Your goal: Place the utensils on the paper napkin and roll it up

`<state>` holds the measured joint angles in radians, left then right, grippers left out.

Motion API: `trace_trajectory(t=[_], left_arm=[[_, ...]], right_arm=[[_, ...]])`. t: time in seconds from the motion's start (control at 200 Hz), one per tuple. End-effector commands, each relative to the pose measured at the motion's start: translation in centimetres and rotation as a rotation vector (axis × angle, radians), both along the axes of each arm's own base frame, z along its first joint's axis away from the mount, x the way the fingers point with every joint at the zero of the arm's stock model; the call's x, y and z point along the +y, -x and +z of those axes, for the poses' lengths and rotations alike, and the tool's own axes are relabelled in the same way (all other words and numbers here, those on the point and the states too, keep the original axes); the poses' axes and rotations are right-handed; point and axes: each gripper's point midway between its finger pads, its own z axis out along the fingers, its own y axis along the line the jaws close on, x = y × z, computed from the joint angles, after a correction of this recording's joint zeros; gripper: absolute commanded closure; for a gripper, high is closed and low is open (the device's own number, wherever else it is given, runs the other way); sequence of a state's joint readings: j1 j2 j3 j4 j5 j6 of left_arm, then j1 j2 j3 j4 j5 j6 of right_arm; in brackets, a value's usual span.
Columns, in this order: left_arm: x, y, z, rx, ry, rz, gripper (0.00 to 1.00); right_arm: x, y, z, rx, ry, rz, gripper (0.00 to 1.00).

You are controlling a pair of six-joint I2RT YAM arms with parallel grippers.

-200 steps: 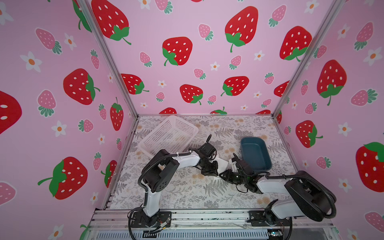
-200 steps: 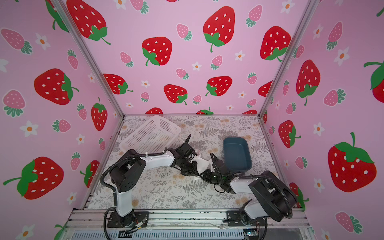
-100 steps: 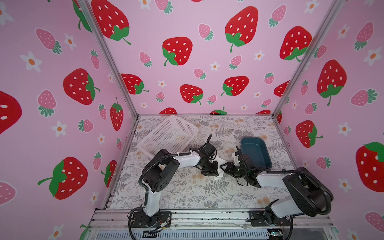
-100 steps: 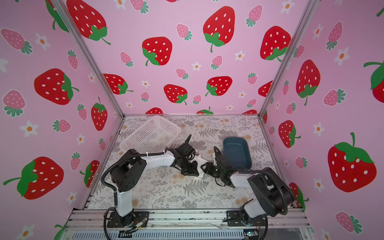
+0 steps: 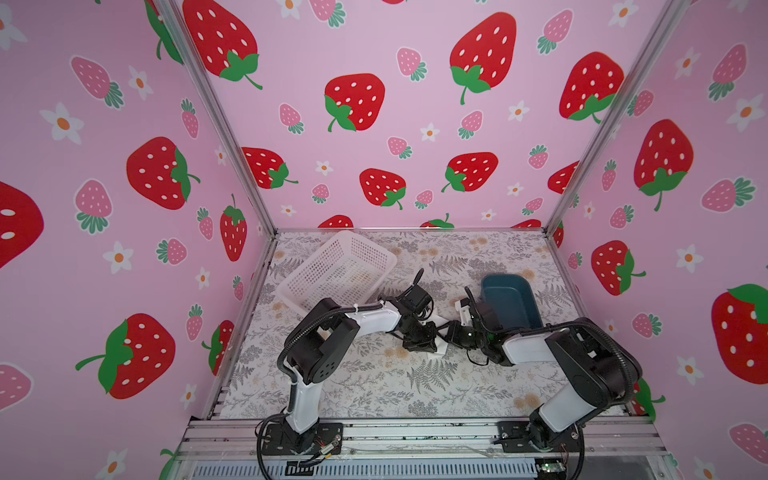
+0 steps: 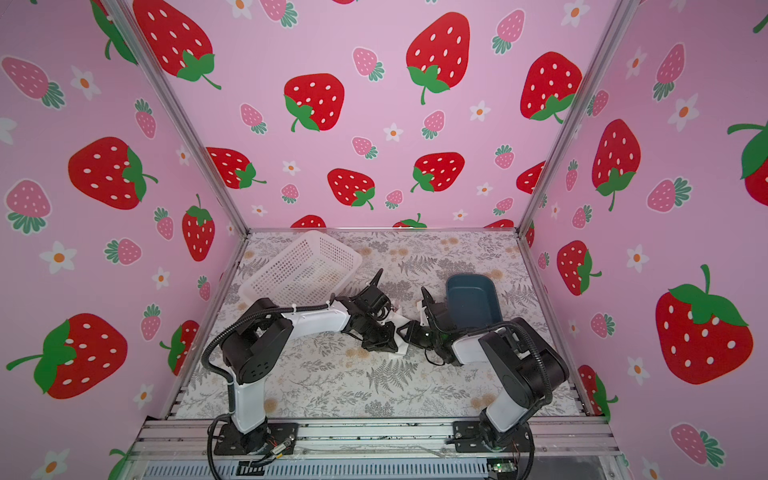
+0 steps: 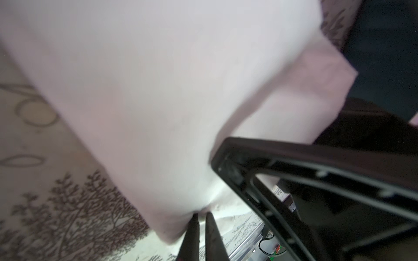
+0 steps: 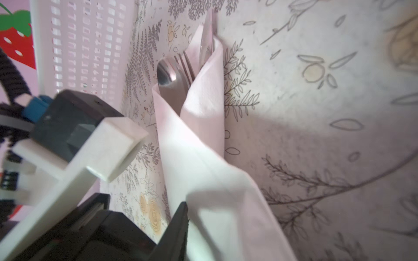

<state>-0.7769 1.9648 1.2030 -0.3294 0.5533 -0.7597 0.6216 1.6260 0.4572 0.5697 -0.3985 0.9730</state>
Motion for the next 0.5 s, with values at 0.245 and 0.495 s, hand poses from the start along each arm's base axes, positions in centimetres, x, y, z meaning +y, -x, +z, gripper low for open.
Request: trace_trajectory(t=[0.245,0.495], left_arm=[[-0.1,-0.7,1.6,-0.042,0.003,0.02,0.87],[0.4,-2.5,3.6,-0.095,0.046,0.068,0.82]], right_arm=[[-1.1,1.4,-1.8,0.074,0.018,-0.009,0.83],[-1.2,1.4,-1.8,0.072,0.018,-0.013,0.84]])
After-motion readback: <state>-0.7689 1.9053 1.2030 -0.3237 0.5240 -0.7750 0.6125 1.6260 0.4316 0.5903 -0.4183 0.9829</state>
